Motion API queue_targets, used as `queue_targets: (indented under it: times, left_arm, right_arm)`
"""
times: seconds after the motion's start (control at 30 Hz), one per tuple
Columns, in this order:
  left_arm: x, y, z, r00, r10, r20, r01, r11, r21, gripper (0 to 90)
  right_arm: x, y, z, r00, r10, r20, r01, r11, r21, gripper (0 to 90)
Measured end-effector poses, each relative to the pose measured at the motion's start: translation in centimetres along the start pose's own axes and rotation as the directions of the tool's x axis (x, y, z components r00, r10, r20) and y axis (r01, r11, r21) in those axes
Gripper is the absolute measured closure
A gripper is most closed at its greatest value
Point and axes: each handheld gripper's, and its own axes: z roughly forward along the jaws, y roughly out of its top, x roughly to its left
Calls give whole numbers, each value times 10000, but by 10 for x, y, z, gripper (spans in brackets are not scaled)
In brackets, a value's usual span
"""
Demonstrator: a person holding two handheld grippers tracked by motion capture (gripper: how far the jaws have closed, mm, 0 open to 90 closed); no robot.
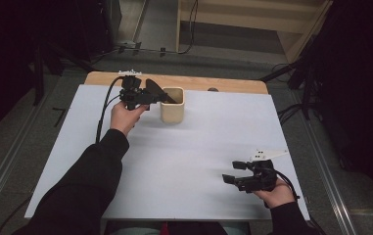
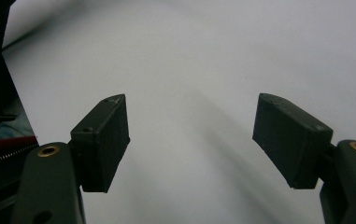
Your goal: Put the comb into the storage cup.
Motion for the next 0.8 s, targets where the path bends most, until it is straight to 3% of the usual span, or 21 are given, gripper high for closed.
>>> queue_targets:
  times: [0.33, 0.8]
  left_arm:
    - [-4, -8, -11, 9998, 181, 58, -182, 9998, 43, 223]
    - [-6, -20, -22, 9990, -278, 347, 252, 9970, 738, 222]
  right_arm:
    - [-1, 1, 1, 10000, 9, 18, -9, 10000, 35, 251]
    - [-2, 0, 0, 10000, 39, 72, -39, 10000, -18, 249]
